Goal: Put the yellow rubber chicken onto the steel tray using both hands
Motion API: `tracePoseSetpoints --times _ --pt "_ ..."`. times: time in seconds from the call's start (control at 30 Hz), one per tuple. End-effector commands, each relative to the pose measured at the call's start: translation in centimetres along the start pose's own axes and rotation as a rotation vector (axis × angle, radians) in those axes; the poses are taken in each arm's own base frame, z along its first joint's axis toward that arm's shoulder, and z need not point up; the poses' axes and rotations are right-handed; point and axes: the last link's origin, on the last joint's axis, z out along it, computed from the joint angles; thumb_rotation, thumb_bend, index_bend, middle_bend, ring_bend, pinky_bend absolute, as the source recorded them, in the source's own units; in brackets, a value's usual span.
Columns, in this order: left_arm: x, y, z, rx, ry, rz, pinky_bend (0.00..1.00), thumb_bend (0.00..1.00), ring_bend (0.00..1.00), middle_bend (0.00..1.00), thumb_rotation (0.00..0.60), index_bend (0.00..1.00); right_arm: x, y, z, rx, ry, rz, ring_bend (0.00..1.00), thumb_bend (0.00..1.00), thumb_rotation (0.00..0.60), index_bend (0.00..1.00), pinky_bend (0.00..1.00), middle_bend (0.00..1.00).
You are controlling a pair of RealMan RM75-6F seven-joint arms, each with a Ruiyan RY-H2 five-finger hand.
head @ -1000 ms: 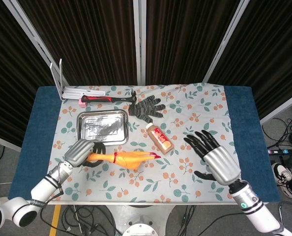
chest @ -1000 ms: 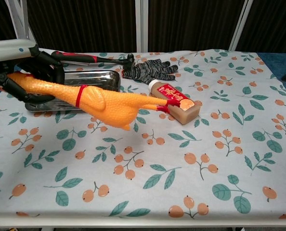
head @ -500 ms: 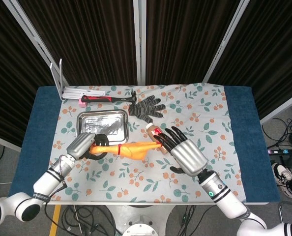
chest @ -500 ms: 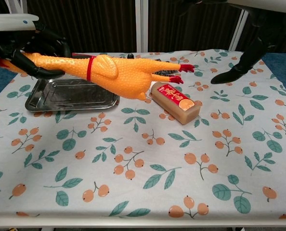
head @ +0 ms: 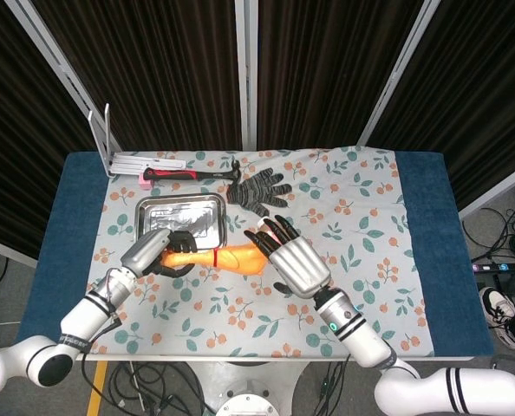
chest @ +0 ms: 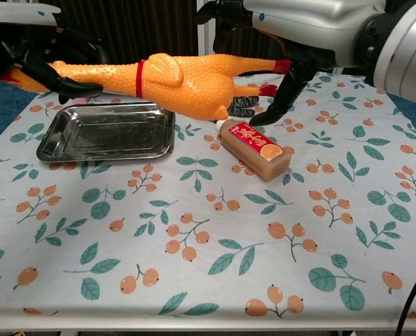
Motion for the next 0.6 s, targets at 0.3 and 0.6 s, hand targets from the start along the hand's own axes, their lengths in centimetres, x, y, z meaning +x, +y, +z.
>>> tracePoseSetpoints --times 0.3,0.6 --pt "0.4 0.6 0.2 0.002 -0.002 -0.016 0.66 0.61 0.66 0.74 0.600 0.76 -0.2 -1.2 2.6 -0.017 -0.002 0.007 0.08 0.08 0.600 0.29 0.05 0.34" --pt "0.4 0.6 0.1 0.004 -0.003 0.000 0.66 0.61 0.66 0.74 0.600 0.76 0.0 -1.9 3.3 -0.016 0.018 0.007 0.15 0.12 0.600 0.44 0.08 0.45"
